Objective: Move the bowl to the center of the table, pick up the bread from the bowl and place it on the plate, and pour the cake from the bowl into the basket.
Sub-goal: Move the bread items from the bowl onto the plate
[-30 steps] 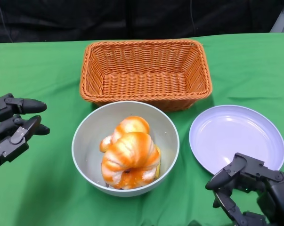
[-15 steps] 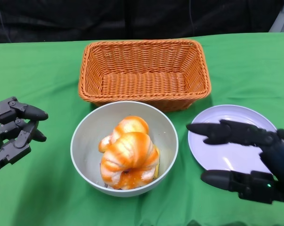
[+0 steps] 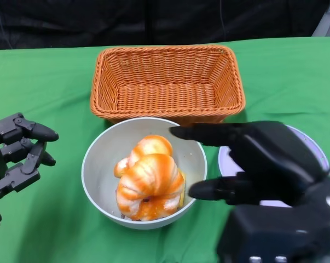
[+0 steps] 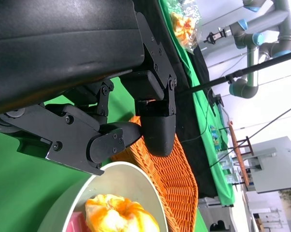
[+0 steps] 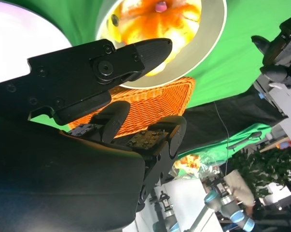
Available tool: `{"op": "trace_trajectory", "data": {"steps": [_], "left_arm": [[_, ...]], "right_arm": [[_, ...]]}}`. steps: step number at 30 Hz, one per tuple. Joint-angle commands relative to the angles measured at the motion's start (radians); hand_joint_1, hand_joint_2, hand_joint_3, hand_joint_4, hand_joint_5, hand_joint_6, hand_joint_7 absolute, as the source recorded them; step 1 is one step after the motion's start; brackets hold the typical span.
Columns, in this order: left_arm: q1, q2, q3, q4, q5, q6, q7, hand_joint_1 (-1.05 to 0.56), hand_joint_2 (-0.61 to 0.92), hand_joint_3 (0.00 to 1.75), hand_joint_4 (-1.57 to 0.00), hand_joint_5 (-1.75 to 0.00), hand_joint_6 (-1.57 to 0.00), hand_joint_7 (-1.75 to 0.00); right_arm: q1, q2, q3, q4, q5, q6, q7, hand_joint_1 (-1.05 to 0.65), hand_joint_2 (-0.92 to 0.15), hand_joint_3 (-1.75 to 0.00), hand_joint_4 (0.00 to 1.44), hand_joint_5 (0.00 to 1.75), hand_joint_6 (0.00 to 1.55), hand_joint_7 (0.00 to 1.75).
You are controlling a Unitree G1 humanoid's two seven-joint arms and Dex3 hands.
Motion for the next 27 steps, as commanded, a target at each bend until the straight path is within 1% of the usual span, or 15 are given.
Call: {"op": "trace_trajectory", "data": {"steps": [1, 3, 10, 17, 21, 25, 26, 27], "left_arm": [[-0.008, 0.019, 0.003, 0.026, 0.012, -0.035, 0.013, -0.11, 0.67, 0.82, -0.76, -1.45, -0.81, -1.09], [-0.01, 0.019, 0.002, 0.034, 0.015, -0.045, 0.014, -0.12, 0.67, 0.81, -0.76, -1.46, -0.81, -1.1], [-0.01, 0.018, 0.0, 0.041, 0.018, -0.053, 0.018, -0.13, 0.69, 0.76, -0.77, -1.45, -0.81, -1.09], [-0.013, 0.019, -0.004, 0.063, 0.026, -0.084, 0.018, -0.15, 0.7, 0.74, -0.79, -1.46, -0.81, -1.11], [-0.012, 0.02, -0.005, 0.066, 0.029, -0.089, 0.019, -0.13, 0.7, 0.75, -0.8, -1.46, -0.81, -1.11], [-0.011, 0.021, -0.008, 0.068, 0.033, -0.09, 0.024, -0.12, 0.7, 0.75, -0.79, -1.45, -0.81, -1.12], [-0.012, 0.021, -0.008, 0.07, 0.035, -0.093, 0.024, -0.12, 0.7, 0.76, -0.79, -1.45, -0.81, -1.12], [-0.012, 0.022, -0.009, 0.071, 0.035, -0.096, 0.024, -0.12, 0.7, 0.76, -0.79, -1.45, -0.81, -1.12]], "right_arm": [[-0.055, 0.03, 0.056, 0.077, -0.077, 0.015, 0.004, -0.76, -0.92, -0.1, 0.63, 0.21, 0.51, 0.0], [-0.078, 0.053, 0.084, 0.126, -0.112, 0.02, -0.001, -0.78, -0.92, -0.11, 0.64, 0.2, 0.51, 0.0], [-0.13, 0.099, 0.144, 0.287, -0.21, -0.001, -0.043, -0.82, -0.92, -0.14, 0.66, 0.18, 0.45, 0.0], [-0.167, 0.11, 0.201, 0.43, -0.293, -0.038, -0.097, -0.85, -0.92, -0.16, 0.65, 0.16, 0.4, 0.0], [-0.187, 0.121, 0.24, 0.51, -0.343, -0.045, -0.114, -0.87, -0.92, -0.18, 0.65, 0.15, 0.41, 0.0], [-0.206, 0.144, 0.269, 0.579, -0.388, -0.045, -0.14, -0.88, -0.92, -0.19, 0.7, 0.18, 0.42, 0.01], [-0.212, 0.152, 0.276, 0.597, -0.398, -0.043, -0.144, -0.88, -0.92, -0.19, 0.71, 0.21, 0.42, 0.01], [-0.216, 0.159, 0.282, 0.613, -0.407, -0.042, -0.15, -0.89, -0.92, -0.2, 0.63, 0.38, 0.42, 0.01]]}}
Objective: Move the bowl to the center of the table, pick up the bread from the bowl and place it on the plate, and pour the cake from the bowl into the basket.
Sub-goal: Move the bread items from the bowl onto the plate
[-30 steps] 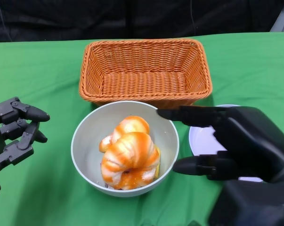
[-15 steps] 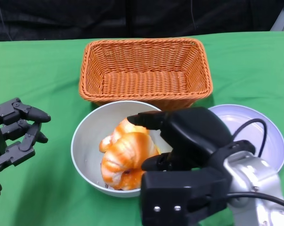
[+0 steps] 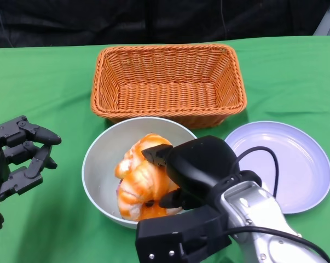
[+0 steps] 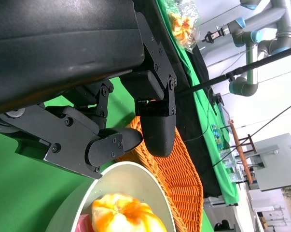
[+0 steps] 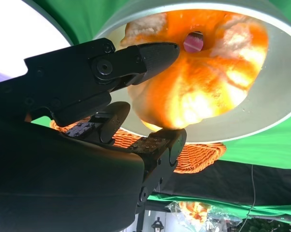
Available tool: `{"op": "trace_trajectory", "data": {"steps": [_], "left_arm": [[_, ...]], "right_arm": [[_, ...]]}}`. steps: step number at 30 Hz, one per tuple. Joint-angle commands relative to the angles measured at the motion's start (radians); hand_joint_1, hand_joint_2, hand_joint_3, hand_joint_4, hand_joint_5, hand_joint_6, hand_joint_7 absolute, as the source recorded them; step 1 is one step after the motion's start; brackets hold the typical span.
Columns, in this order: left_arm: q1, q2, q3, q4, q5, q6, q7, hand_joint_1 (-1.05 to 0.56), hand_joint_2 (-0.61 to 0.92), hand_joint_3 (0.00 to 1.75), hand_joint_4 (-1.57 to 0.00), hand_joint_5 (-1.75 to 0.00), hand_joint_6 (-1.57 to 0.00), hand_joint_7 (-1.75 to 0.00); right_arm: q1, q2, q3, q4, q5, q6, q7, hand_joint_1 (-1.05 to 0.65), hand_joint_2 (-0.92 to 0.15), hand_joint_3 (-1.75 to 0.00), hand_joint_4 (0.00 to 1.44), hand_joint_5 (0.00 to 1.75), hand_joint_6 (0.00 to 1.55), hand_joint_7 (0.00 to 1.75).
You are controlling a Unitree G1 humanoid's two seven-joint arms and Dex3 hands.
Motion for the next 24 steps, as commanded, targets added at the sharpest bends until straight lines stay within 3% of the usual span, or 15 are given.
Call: {"op": "trace_trajectory", "data": {"steps": [1, 4, 7, 12, 18, 19, 21, 24], "left_arm": [[-0.002, 0.021, 0.004, 0.011, 0.006, -0.021, 0.01, -0.12, 0.69, 0.76, -0.79, -1.45, -0.81, -1.12], [-0.001, 0.018, 0.003, 0.011, 0.0, -0.018, 0.008, -0.11, 0.69, 0.77, -0.79, -1.46, -0.8, -1.13], [0.002, 0.02, 0.001, 0.01, 0.006, -0.025, 0.008, -0.11, 0.69, 0.78, -0.78, -1.47, -0.8, -1.13], [0.003, 0.018, -0.003, 0.013, 0.023, -0.045, 0.021, -0.11, 0.67, 0.8, -0.81, -1.45, -0.81, -1.14], [0.004, 0.017, -0.005, 0.013, 0.017, -0.049, 0.017, -0.12, 0.67, 0.82, -0.77, -1.44, -0.8, -1.13], [0.004, 0.018, -0.004, 0.015, 0.016, -0.05, 0.014, -0.11, 0.67, 0.82, -0.78, -1.45, -0.8, -1.13], [0.002, 0.02, -0.003, 0.02, 0.01, -0.055, 0.008, -0.09, 0.68, 0.82, -0.79, -1.45, -0.8, -1.13], [0.002, 0.02, -0.001, 0.025, 0.004, -0.061, 0.004, -0.09, 0.67, 0.83, -0.8, -1.44, -0.81, -1.12]], "right_arm": [[-0.027, 0.027, 0.022, 0.056, -0.033, 0.006, -0.022, -0.89, -0.92, -0.2, 0.52, 0.59, 0.42, 0.01], [-0.036, 0.052, 0.042, 0.113, -0.058, 0.015, -0.041, -0.89, -0.92, -0.2, 0.43, 0.72, 0.43, 0.01], [-0.046, 0.07, 0.063, 0.171, -0.083, 0.018, -0.081, -0.89, -0.92, -0.2, 0.38, 0.72, 0.42, 0.0], [-0.046, 0.082, 0.105, 0.255, -0.132, 0.012, -0.23, -0.85, -0.92, -0.16, 0.44, 0.41, 0.44, 0.0], [-0.039, 0.078, 0.135, 0.331, -0.159, -0.007, -0.406, -0.75, -0.92, -0.08, 0.57, 0.41, 0.5, 0.03], [-0.04, 0.079, 0.135, 0.344, -0.152, -0.015, -0.435, -0.66, -0.92, -0.06, 0.59, 0.48, 0.54, 0.03], [-0.04, 0.078, 0.131, 0.363, -0.131, -0.036, -0.476, -0.46, -0.91, -0.01, 0.49, 0.85, 0.64, 0.02], [-0.042, 0.081, 0.123, 0.381, -0.109, -0.052, -0.509, -0.35, -0.88, 0.0, 0.49, 1.05, 0.75, 0.05]]}}
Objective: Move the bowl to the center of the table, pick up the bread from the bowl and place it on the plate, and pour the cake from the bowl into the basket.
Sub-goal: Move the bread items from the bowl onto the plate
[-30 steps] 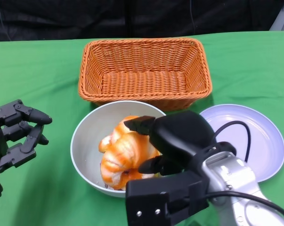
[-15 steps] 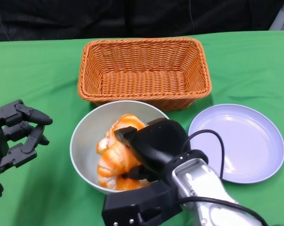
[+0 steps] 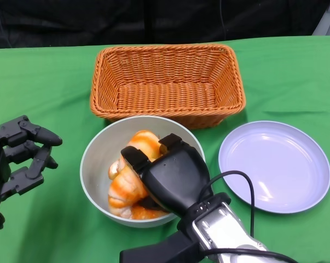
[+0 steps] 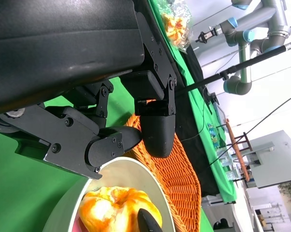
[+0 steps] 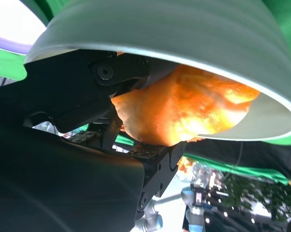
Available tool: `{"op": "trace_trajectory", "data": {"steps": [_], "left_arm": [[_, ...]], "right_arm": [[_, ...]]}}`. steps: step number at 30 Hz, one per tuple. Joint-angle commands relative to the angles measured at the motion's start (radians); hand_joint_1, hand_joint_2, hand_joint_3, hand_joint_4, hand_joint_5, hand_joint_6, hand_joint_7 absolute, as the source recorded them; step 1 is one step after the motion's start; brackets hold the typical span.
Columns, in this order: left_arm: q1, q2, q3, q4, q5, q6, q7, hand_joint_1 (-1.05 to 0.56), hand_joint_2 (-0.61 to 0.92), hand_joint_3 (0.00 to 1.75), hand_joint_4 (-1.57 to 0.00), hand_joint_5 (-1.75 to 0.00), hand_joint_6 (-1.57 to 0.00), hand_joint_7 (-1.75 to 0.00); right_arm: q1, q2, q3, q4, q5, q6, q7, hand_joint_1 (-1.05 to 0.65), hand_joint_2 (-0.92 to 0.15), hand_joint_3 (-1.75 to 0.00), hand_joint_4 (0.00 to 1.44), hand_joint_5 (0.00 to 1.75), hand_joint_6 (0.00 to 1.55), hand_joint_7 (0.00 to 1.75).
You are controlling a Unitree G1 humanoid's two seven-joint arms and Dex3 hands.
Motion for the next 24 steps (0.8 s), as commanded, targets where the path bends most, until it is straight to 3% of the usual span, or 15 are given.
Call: {"op": "trace_trajectory", "data": {"steps": [1, 2, 5, 10, 14, 17, 22, 24], "left_arm": [[0.001, 0.02, 0.006, 0.014, -0.007, -0.02, -0.003, -0.09, 0.67, 0.83, -0.8, -1.44, -0.81, -1.12], [0.002, 0.022, 0.006, 0.014, -0.006, -0.022, -0.003, -0.09, 0.67, 0.83, -0.81, -1.44, -0.81, -1.11], [0.006, 0.027, 0.004, 0.013, 0.001, -0.023, -0.001, -0.1, 0.67, 0.83, -0.8, -1.44, -0.81, -1.11], [0.008, 0.029, 0.001, 0.009, 0.004, -0.027, 0.002, -0.1, 0.68, 0.83, -0.79, -1.45, -0.81, -1.12], [0.005, 0.03, -0.002, 0.013, 0.015, -0.027, 0.011, -0.1, 0.67, 0.81, -0.81, -1.45, -0.81, -1.13], [0.002, 0.03, -0.003, 0.021, 0.016, -0.032, 0.012, -0.08, 0.68, 0.83, -0.82, -1.45, -0.81, -1.14], [0.0, 0.029, -0.003, 0.026, 0.024, -0.034, 0.019, -0.1, 0.66, 0.82, -0.82, -1.44, -0.8, -1.14], [0.0, 0.029, -0.002, 0.025, 0.025, -0.031, 0.019, -0.1, 0.67, 0.82, -0.82, -1.43, -0.8, -1.14]], "right_arm": [[0.0, -0.004, -0.012, 0.036, 0.028, -0.013, -0.024, -0.34, -0.87, 0.0, 0.5, 1.07, 0.77, 0.06], [-0.003, -0.004, -0.012, 0.044, 0.034, -0.018, -0.033, -0.33, -0.87, 0.0, 0.51, 1.08, 0.78, 0.06], [-0.018, -0.018, -0.013, 0.064, 0.053, -0.048, -0.035, -0.37, -0.87, 0.0, 0.74, 0.98, 0.92, 0.07], [-0.023, -0.045, -0.043, 0.069, 0.116, -0.131, -0.092, -0.38, -0.86, 0.0, 0.9, 0.93, 1.09, 0.06], [-0.013, -0.057, -0.101, 0.031, 0.224, -0.21, -0.091, -0.34, -0.9, -0.01, 0.92, 0.86, 1.12, 0.02], [0.002, -0.05, -0.155, -0.031, 0.32, -0.229, -0.03, -0.35, -0.92, -0.01, 0.73, 1.31, 1.14, 0.02], [0.016, -0.047, -0.222, -0.096, 0.433, -0.263, 0.005, -0.32, -0.87, 0.0, 0.72, 1.51, 1.21, 0.05], [0.029, -0.044, -0.25, -0.141, 0.476, -0.251, 0.041, -0.3, -0.9, -0.01, 0.72, 1.53, 1.22, 0.05]]}}
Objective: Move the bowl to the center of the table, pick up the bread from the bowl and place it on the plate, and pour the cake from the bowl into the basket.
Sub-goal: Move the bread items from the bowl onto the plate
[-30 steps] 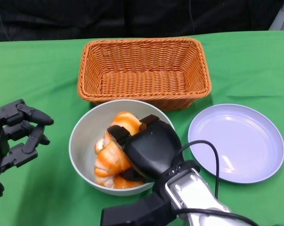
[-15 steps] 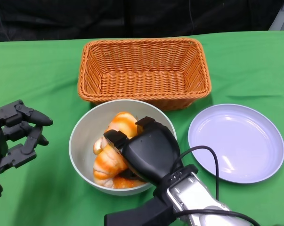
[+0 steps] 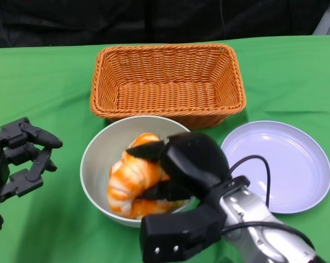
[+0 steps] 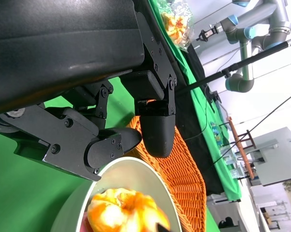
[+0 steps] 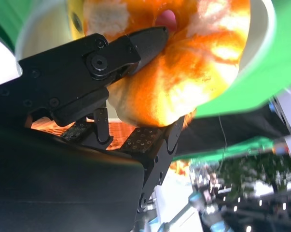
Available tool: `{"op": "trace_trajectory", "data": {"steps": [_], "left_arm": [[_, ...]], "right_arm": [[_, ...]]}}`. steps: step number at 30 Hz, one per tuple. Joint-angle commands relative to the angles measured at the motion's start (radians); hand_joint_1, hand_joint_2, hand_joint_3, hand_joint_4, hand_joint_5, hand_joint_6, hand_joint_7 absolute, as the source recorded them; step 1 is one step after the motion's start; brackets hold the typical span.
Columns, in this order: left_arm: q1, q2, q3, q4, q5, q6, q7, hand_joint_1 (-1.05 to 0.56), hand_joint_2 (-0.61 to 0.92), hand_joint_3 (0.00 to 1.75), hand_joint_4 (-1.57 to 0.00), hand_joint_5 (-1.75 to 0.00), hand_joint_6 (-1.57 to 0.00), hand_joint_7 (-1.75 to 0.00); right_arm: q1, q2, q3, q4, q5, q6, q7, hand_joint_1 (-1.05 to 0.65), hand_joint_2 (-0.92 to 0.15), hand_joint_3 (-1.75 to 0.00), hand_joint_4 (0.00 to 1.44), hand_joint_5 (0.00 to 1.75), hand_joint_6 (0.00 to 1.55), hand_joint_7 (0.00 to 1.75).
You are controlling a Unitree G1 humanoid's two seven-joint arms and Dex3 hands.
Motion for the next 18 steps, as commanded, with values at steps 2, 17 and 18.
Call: {"op": "trace_trajectory", "data": {"steps": [2, 17, 18], "left_arm": [[0.0, 0.019, 0.003, 0.008, 0.003, -0.008, 0.013, -0.11, 0.67, 0.82, -0.82, -1.43, -0.8, -1.14], [-0.009, 0.024, 0.005, 0.025, -0.01, -0.007, 0.003, -0.09, 0.68, 0.79, -0.82, -1.45, -0.79, -1.14], [-0.01, 0.025, 0.005, 0.028, -0.009, -0.007, 0.004, -0.09, 0.68, 0.79, -0.81, -1.45, -0.8, -1.14]], "right_arm": [[0.03, 0.0, -0.063, -0.097, 0.084, 0.013, 0.07, -0.28, -0.91, -0.02, 0.72, 1.54, 1.22, 0.06], [0.128, -0.004, -0.217, -0.419, 0.252, 0.134, 0.291, -0.18, -0.92, -0.02, 0.78, 1.48, 1.2, 0.05], [0.139, -0.002, -0.246, -0.456, 0.287, 0.156, 0.313, -0.17, -0.92, -0.02, 0.8, 1.47, 1.21, 0.05]]}}
